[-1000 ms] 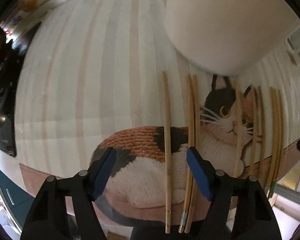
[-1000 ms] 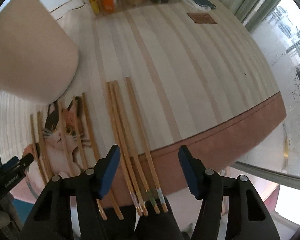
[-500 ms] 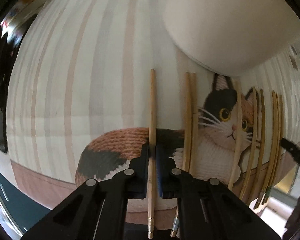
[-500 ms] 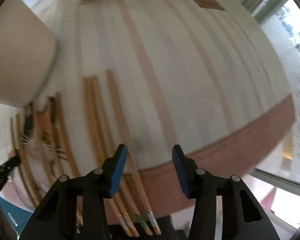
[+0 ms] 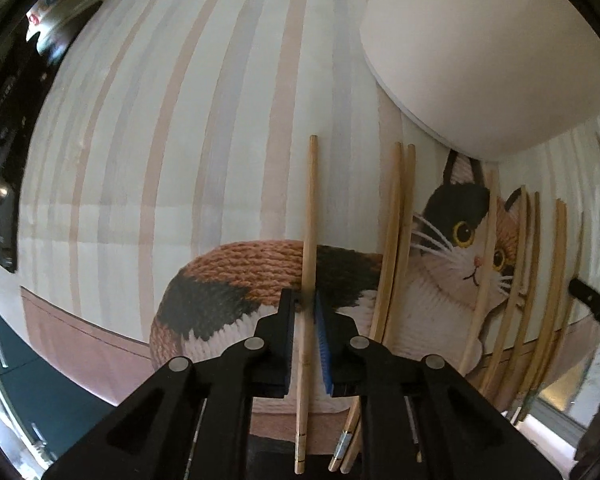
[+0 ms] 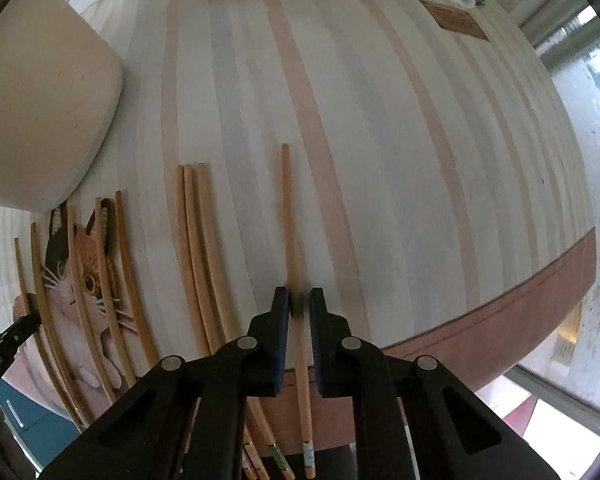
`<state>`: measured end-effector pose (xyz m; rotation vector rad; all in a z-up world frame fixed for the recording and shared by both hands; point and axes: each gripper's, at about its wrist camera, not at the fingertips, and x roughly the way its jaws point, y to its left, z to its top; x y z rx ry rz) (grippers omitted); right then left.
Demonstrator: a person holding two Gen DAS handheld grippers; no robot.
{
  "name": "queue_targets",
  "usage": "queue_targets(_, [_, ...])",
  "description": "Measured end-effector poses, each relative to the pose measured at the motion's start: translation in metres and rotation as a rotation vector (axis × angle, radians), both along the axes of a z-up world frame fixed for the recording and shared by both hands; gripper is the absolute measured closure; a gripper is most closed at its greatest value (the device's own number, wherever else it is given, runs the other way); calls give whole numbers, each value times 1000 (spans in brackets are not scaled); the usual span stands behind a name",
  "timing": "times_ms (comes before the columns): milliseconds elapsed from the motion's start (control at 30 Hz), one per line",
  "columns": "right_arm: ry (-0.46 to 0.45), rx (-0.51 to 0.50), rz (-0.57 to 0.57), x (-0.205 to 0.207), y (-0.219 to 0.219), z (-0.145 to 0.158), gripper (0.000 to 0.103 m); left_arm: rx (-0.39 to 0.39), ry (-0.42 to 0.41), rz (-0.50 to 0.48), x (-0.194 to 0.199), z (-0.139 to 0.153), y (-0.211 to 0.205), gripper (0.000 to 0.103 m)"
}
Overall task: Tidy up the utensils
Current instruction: 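Lift the chopstick in the left tool over the pink holder while the right tool carries its chopstick there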
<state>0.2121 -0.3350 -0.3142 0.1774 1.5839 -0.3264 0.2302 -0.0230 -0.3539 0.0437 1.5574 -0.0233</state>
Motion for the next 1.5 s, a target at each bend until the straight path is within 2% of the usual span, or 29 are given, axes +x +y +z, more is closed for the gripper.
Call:
queue_targets(167, [9,0,68,28,5,-2,95,54,-1,15,2,5,-34,99])
queue_targets(233, [-6,50,41,30,0,0,96,66,-14,26,7,-2,-49,99])
queue_targets(300, [-17,82,5,35,-7,2,96,71,-41,42,5,6,-49,99])
queue_targets(433, [-81,61,2,39,-13,24,96,84,-112,90,1,28,-45,99])
queue_targets(667, [-212,-3,61,43,-4,81,96,48,-207,174,1,80,-32,99])
queue_targets(800, [-287,-8,72,13,11,89,96,41,-253,191,0,111,-23,99])
queue_targets(900, [-330,-6,74,14,7,98,96,38,-282,197,9,126,-10,99])
queue_targets(967, [-357,-6,73,12,5,106,96,54,-316,193,8,134,-4,99])
queue_targets(1067, [-405,-12,72,14,8,119,96,135,-428,165,11,152,5,99])
queue_targets(1133, [-437,-30,76,16,8,127,96,134,-467,167,12,165,9,99])
queue_targets(1200, [-461,-28,72,18,9,135,96,120,-503,174,13,181,11,99])
queue_targets(1300, [-502,-9,55,24,8,153,96,59,-539,204,15,208,16,99])
queue_targets(1500, [-636,67,59,40,16,221,96,-101,-633,257,22,285,25,99])
